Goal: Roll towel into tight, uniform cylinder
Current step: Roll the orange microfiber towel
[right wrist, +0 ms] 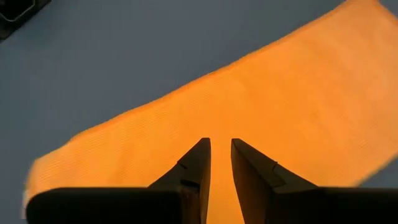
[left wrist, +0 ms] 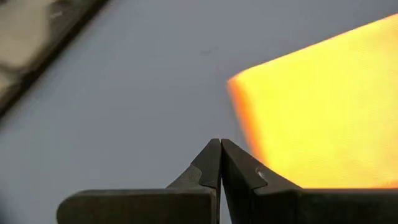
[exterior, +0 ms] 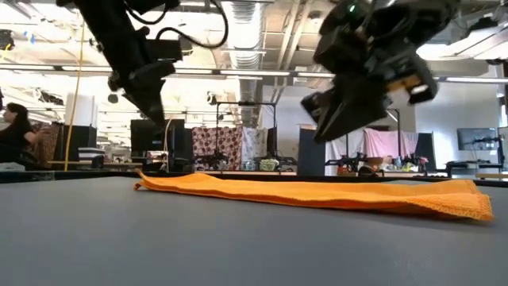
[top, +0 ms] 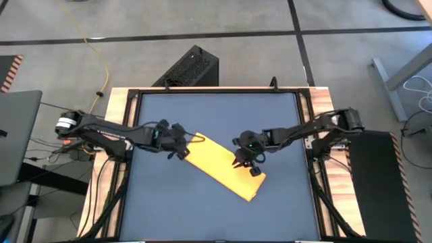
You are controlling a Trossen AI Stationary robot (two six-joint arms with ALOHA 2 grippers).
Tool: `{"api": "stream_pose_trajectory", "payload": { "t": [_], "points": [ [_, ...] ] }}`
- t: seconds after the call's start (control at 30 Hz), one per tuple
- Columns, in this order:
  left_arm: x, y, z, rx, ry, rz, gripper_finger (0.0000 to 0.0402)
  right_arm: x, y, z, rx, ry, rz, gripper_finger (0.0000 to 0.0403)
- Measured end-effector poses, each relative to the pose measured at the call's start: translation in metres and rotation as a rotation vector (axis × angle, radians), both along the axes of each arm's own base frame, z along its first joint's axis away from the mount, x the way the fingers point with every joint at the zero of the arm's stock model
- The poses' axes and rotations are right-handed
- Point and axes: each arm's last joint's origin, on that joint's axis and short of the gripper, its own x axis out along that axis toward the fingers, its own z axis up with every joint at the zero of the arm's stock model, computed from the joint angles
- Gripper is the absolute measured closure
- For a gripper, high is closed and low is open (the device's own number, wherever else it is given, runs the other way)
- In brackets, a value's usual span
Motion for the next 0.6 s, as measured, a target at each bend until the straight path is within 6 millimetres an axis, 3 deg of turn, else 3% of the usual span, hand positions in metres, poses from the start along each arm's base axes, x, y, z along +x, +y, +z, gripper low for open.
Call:
{"api": "stream_pose_trajectory", "payload": {
  "t": [0.13, 0.33, 0.6],
  "points": [
    [0.004, -0.01, -0.028, -0.029, -0.082, -0.041, 0.0401, 0.008, -0.007, -0.018, -0.001, 0.021, -0.022, 0.0312],
    [0.009, -0.001, -0.078, -0.097, -0.185, -0.016, 0.0401, 0.013, -0.011, -0.025, -0.015, 0.008, -0.022, 0.0312],
    [0.022, 0.024, -0.103, -0.138, -0.214, -0.037, 0.0402, 0.013, -0.021, -0.024, -0.013, 0.01, -0.056, 0.0312]
  ]
}}
